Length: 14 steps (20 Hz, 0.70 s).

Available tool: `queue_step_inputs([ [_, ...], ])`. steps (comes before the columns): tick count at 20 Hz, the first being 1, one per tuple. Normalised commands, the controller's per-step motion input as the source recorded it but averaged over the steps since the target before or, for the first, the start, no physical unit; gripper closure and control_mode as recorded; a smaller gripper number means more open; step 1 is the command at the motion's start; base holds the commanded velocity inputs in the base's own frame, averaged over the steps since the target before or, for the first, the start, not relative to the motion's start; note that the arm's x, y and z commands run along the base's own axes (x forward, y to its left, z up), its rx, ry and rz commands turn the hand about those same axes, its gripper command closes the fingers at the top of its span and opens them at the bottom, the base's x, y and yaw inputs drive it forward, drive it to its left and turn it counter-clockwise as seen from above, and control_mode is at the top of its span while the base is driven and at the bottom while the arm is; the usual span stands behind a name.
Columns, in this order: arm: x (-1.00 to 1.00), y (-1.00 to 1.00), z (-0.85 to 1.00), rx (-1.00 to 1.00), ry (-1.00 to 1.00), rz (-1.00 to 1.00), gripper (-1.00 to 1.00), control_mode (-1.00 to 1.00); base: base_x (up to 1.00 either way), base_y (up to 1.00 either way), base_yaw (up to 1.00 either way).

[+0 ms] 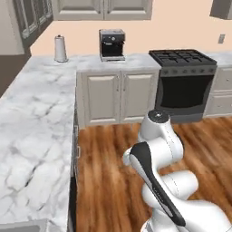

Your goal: Move the cutting board and knife to the sink. Then move spray from the shelves to the counter.

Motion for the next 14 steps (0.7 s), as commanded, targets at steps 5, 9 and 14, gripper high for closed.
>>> queue_step_inputs([
  [5,0.00,0.00,0.00,0.00,0.00,0.00,-1.00,1.00,0.00,0.00,-0.98],
  [9,0.00,0.00,0.00,0.00,0.00,0.00,-1.00,1.00,0.00,0.00,-0.97],
  [14,0.00,0.00,0.00,0.00,0.00,0.00,-1.00,1.00,0.00,0.00,-0.94],
])
